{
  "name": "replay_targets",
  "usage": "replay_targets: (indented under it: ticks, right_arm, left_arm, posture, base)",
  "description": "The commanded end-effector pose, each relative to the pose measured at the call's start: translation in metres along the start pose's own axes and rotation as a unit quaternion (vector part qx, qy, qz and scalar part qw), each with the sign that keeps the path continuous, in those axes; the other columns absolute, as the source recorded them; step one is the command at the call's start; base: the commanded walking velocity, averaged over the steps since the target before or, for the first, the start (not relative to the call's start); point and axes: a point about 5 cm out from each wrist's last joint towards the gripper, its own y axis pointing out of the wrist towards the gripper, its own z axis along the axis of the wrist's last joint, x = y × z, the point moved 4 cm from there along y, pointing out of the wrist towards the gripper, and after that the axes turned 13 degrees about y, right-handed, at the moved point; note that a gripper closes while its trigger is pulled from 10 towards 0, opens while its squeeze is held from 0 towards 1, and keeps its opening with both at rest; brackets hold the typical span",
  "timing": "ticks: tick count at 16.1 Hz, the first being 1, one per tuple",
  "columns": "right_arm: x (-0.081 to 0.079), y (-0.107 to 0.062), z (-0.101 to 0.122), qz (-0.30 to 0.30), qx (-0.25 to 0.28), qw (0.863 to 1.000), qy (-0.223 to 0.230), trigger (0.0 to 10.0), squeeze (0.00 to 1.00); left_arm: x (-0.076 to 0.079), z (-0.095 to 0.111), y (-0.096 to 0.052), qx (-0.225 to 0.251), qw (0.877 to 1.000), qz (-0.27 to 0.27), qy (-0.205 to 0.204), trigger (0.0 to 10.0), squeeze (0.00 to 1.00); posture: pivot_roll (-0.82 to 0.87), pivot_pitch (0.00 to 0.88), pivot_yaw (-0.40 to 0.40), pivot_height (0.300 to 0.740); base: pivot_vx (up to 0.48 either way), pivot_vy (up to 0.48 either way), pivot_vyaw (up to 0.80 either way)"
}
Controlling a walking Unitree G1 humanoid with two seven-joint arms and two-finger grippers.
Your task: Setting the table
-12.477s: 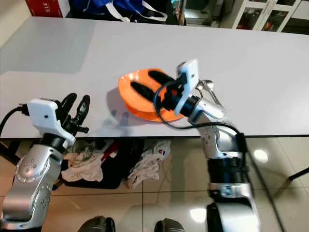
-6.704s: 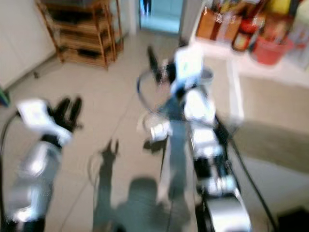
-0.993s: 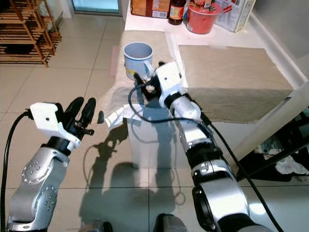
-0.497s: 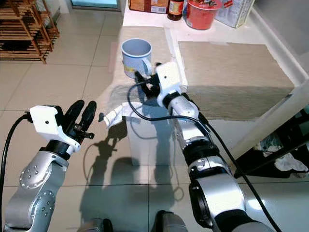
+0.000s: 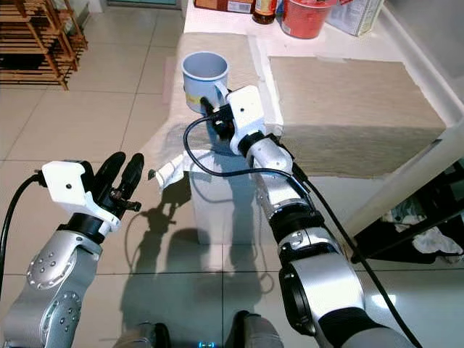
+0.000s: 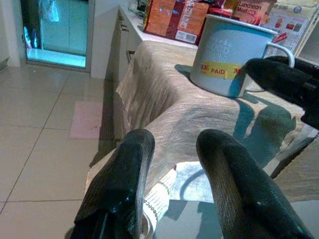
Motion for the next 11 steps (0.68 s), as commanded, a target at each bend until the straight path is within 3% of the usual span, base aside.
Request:
replay_targets:
  ticks: [1, 11]
  right_arm:
    - [0.0028, 0.0030, 0.0085, -0.006, 0.014, 1.000, -0.008, 0.0, 0.00]
    - [0.0019, 0.0058, 0.0136, -0.010, 0.030, 0.999, -0.005, 0.0, 0.00]
  left_arm:
    - [0.0016, 0.0036, -0.0020, 0.002, 1.000, 0.000, 0.005, 10.0, 0.00]
    - [0.0022, 0.0024, 0.0044, 0.002, 1.000, -0.003, 0.007, 10.0, 0.00]
  posture:
    - [-0.01, 0.190, -0.037, 0.740]
    - [-0.02, 0.154, -0.041, 0.740]
  base:
    - [0.000, 0.000, 0.00]
    - [0.000, 0.000, 0.00]
